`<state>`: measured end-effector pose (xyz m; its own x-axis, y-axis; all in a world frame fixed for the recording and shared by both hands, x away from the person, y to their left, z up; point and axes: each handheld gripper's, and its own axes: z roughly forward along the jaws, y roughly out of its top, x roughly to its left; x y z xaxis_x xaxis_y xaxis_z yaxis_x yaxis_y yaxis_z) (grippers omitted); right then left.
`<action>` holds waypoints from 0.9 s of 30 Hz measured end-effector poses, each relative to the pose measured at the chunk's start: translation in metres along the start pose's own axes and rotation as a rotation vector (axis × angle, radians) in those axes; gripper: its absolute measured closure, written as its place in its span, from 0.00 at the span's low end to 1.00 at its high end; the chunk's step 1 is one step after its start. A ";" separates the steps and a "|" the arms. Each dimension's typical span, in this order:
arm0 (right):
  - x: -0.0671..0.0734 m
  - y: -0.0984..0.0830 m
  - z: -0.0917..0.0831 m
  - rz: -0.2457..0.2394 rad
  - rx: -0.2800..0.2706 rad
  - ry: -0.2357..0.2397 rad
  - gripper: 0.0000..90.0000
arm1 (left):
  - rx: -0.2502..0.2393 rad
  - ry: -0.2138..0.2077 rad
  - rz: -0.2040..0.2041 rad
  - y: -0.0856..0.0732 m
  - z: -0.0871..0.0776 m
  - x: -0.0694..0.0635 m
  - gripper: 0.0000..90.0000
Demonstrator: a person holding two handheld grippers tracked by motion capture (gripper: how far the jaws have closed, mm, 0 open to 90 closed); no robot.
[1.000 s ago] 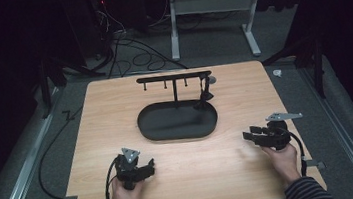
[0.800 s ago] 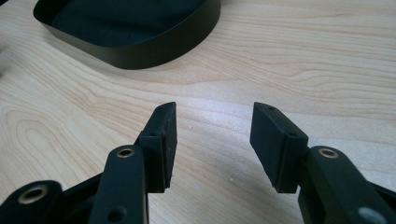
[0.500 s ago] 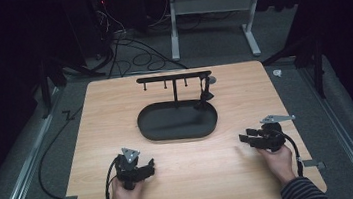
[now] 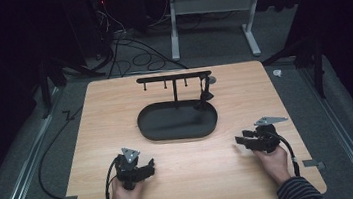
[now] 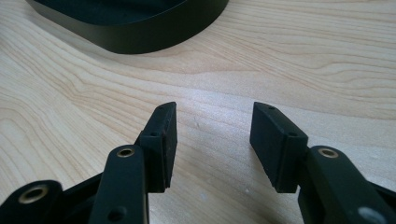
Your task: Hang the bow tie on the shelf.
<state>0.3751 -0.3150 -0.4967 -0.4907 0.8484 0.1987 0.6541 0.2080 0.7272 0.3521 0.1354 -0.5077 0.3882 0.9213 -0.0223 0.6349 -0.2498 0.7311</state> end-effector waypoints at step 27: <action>0.013 -0.003 0.008 -0.106 0.005 -0.070 0.55 | -0.001 0.000 0.000 0.000 0.000 0.000 0.20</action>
<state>0.3720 -0.3010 -0.5015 -0.5159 0.8534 0.0742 0.6034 0.3005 0.7387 0.3521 0.1354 -0.5077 0.3881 0.9213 -0.0225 0.6346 -0.2494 0.7315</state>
